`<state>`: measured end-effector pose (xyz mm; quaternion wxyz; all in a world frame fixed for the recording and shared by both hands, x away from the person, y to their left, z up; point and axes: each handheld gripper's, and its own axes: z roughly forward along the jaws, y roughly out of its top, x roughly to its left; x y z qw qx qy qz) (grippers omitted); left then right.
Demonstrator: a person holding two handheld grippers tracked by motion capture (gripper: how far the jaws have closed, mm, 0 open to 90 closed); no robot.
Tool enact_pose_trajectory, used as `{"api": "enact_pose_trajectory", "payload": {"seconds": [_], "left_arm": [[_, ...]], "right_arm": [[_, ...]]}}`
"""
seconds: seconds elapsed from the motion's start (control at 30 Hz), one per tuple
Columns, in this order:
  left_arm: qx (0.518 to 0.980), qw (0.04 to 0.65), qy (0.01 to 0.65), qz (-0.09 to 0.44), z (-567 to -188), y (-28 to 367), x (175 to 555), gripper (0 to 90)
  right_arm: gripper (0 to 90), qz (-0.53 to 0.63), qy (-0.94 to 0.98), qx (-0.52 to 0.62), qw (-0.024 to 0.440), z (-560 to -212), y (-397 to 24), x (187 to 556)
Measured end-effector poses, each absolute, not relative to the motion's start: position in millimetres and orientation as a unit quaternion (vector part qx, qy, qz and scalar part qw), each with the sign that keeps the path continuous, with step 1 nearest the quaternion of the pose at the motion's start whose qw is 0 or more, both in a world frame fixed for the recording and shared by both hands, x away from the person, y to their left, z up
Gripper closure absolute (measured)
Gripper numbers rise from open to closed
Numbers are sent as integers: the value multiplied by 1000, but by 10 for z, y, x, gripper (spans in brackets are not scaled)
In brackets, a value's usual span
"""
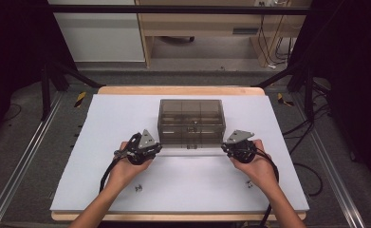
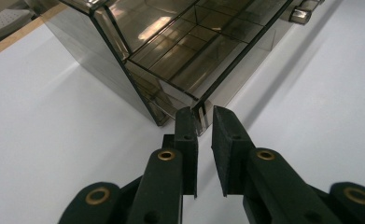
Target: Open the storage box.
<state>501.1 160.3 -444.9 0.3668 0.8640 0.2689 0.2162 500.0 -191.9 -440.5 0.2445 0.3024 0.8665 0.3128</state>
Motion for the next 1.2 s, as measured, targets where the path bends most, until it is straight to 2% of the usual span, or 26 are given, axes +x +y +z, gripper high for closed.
{"api": "enact_pose_trajectory", "payload": {"seconds": [1.2], "left_arm": [[863, 375, 264, 212, -4503, 1646, 4763, 803]], "right_arm": [[804, 301, 874, 292, 244, -4425, -1884, 4717]]}}
